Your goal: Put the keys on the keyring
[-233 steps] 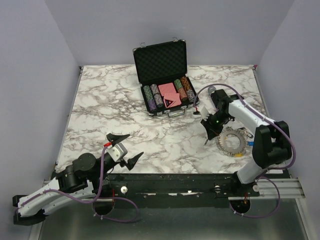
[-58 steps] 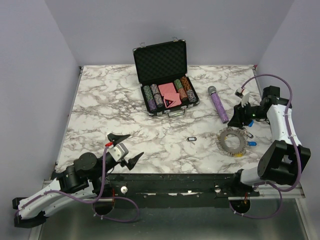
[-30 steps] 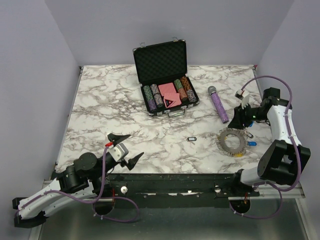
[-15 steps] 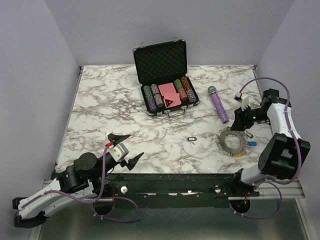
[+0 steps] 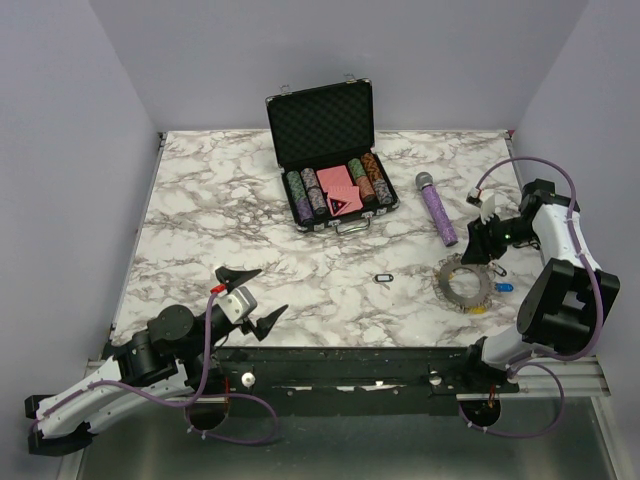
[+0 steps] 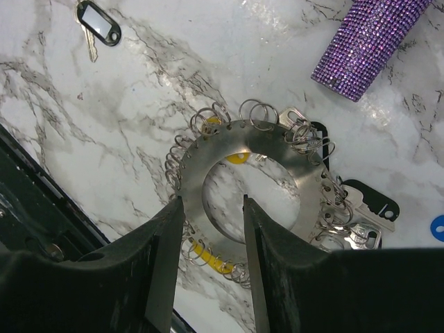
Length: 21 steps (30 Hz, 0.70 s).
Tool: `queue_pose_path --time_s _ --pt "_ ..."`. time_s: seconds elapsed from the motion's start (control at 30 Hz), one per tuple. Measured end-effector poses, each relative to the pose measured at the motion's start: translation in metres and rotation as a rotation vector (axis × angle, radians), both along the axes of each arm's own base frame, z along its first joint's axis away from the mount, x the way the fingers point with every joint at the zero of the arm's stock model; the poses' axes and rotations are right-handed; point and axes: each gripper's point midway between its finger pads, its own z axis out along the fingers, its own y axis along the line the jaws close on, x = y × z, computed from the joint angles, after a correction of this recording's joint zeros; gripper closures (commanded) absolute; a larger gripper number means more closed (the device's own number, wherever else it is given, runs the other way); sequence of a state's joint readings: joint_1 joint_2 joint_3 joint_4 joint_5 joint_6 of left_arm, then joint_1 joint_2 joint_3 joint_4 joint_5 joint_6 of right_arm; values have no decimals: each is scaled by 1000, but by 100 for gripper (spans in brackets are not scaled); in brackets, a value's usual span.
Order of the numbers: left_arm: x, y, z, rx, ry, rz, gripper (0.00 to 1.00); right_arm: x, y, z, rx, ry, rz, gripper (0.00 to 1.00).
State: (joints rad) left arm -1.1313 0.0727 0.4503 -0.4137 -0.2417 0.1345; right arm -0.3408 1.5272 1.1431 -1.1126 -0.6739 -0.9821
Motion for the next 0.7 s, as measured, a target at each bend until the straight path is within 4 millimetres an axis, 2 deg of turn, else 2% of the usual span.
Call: queue_pose_path --time_s 0.7 --pt "0 0 0 0 0 0 1 -1 -5 -2 -30 2 9 52"
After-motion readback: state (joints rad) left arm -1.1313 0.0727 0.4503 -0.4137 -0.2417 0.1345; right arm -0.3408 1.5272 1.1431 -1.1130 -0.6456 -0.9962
